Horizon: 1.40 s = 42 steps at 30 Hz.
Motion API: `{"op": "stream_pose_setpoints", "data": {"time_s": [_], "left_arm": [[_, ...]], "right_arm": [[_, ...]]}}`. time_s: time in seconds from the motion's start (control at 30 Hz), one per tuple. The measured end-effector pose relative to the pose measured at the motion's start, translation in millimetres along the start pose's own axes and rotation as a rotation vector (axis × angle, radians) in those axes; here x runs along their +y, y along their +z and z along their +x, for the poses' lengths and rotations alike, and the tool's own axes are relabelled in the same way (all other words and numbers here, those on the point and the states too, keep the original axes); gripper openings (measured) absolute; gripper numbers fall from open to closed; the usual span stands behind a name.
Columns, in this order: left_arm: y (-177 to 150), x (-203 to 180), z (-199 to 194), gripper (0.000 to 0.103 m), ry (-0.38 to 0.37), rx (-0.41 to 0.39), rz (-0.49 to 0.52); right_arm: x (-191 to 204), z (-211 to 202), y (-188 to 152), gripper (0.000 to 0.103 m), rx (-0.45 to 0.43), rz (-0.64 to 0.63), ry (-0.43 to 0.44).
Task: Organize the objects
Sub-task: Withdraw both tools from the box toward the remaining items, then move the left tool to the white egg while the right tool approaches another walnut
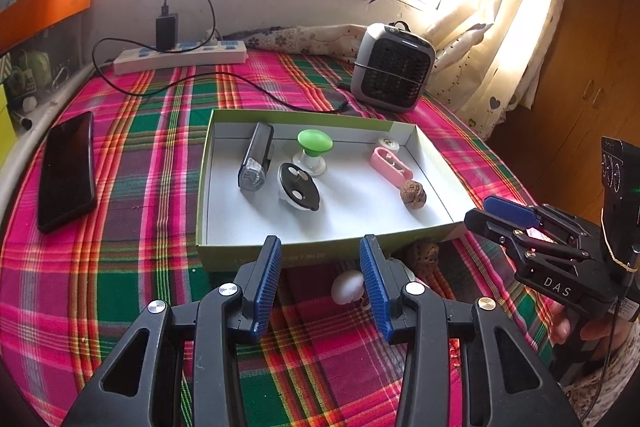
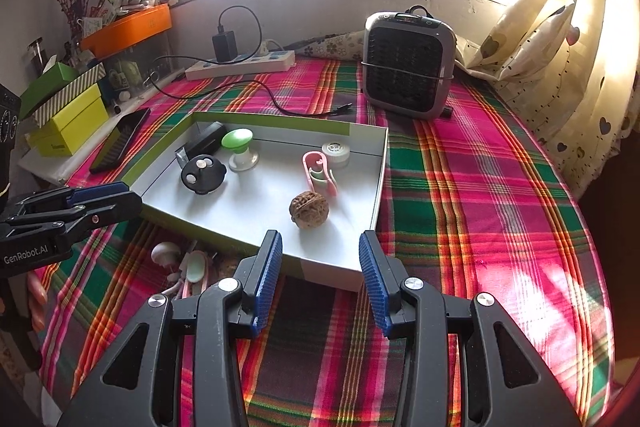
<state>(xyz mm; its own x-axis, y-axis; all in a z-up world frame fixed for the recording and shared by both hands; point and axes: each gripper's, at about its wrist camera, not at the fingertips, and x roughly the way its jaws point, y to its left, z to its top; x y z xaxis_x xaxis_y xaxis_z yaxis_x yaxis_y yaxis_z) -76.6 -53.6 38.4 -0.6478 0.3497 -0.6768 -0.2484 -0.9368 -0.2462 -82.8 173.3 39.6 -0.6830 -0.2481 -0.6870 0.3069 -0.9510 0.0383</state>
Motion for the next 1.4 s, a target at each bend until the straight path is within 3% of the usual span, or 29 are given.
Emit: {"op": "stream_pose_setpoints", "data": {"time_s": [0.47, 0.97, 1.4], "left_arm": [[-20, -11, 22, 0.039, -0.036, 0.084, -0.007], [-19, -10, 35, 0.039, -0.012, 0.086, -0.015], [-21, 11, 29, 0.027, 0.008, 0.062, -0.064]], "right_arm": [[-5, -4, -18, 0.041, 0.011, 0.012, 0.012], [0, 4, -23, 0.042, 0.043, 0.011, 0.035], [15, 11, -23, 0.042, 0.06, 0.015, 0.073]]}}
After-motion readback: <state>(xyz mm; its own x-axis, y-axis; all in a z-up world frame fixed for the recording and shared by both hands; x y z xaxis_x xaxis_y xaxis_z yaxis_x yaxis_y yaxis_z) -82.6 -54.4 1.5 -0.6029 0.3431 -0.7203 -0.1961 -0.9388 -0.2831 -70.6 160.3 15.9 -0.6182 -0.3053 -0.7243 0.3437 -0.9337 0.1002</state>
